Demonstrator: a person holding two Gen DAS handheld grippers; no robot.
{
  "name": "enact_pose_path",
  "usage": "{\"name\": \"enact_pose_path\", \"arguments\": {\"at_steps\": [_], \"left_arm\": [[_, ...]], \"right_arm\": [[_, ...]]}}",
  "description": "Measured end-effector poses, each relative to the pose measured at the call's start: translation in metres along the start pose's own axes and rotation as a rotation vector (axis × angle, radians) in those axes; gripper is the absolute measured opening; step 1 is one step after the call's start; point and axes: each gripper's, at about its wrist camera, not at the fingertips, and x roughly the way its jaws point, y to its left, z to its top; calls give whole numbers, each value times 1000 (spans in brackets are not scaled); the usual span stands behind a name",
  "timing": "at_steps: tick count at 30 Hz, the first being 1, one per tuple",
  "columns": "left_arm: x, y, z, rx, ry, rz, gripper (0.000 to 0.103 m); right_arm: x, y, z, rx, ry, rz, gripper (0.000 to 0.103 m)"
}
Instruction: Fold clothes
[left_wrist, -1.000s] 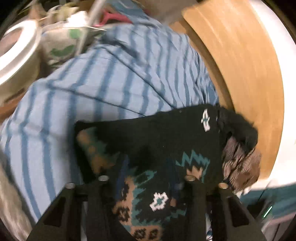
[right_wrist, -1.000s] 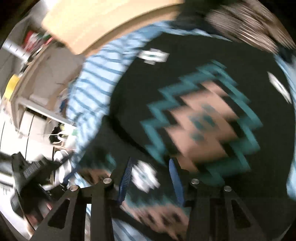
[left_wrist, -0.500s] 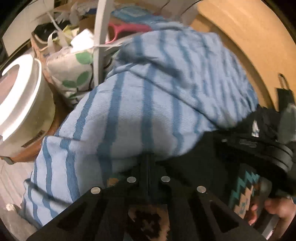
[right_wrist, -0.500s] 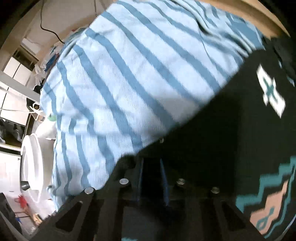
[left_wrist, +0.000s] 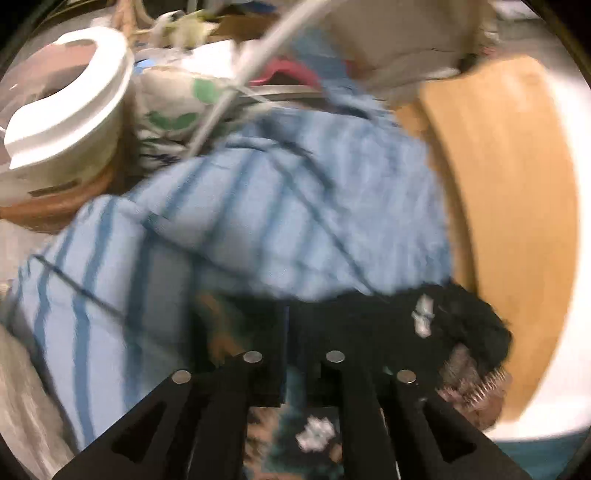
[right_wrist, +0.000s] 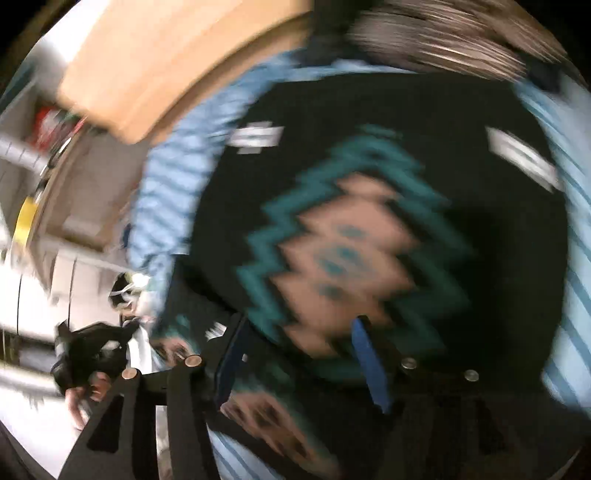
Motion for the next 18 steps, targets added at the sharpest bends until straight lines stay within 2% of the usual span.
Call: {"name": "enact_pose_path", "arguments": {"at_steps": [2, 3, 6, 8, 12, 13, 14, 15, 16, 18], "left_arm": [[2, -20, -23, 62, 39, -21, 32], [9, -31, -38, 100, 86, -25, 47], [30, -45, -83, 177, 211, 0, 50], [37, -44, -102, 192, 251, 32, 50], [53, -35, -127, 201, 314, 87, 50], [54, -33, -129, 199, 321, 103, 50], [56, -31, -131, 197, 326, 115, 50], [56, -29, -127, 190, 323, 114, 50], [52, -28, -127, 178, 311, 100, 50], [46, -27, -124, 167, 284, 70, 50]], "right_arm": [[-2, -22, -5, 44, 47, -39, 63], [1, -27, -8, 45, 67, -58, 63], [15, -31, -23, 14, 133, -123, 68], [29, -36, -34, -8, 200, -186, 71], [50, -49, -42, 2, 260, -208, 72], [51, -50, -43, 6, 253, -195, 67], [45, -51, -43, 10, 225, -163, 38], [40, -51, -42, 14, 196, -131, 26], [35, -51, -42, 19, 168, -99, 20], [20, -53, -41, 19, 111, -93, 18]]}}
